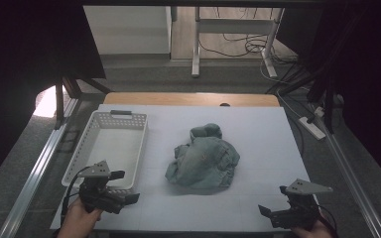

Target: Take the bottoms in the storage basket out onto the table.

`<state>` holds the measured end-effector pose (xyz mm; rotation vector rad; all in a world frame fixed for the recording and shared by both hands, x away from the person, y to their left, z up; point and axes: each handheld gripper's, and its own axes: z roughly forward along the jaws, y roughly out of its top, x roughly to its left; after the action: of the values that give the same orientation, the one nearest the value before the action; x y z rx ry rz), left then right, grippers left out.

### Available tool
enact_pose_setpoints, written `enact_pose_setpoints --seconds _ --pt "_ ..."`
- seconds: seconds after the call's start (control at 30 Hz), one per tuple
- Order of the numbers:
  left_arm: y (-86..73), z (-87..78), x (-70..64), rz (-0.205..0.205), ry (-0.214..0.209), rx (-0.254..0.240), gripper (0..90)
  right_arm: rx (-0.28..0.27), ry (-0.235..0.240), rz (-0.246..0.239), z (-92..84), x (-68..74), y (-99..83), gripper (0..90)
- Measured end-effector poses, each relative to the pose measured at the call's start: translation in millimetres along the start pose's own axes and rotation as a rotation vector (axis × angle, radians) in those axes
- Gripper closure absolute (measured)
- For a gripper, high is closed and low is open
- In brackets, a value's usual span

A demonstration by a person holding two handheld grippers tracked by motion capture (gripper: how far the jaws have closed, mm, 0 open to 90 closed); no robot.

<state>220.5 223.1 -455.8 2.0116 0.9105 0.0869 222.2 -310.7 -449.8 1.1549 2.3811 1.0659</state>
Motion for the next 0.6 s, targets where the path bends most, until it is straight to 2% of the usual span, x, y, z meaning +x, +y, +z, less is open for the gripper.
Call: enact_pose_setpoints --seconds 0.6 --pt "-26.1 -21.0 1.3 -0.052 0.026 -0.027 0.0 0.004 -0.002 0.002 0.3 -0.2 0.1 1.5"
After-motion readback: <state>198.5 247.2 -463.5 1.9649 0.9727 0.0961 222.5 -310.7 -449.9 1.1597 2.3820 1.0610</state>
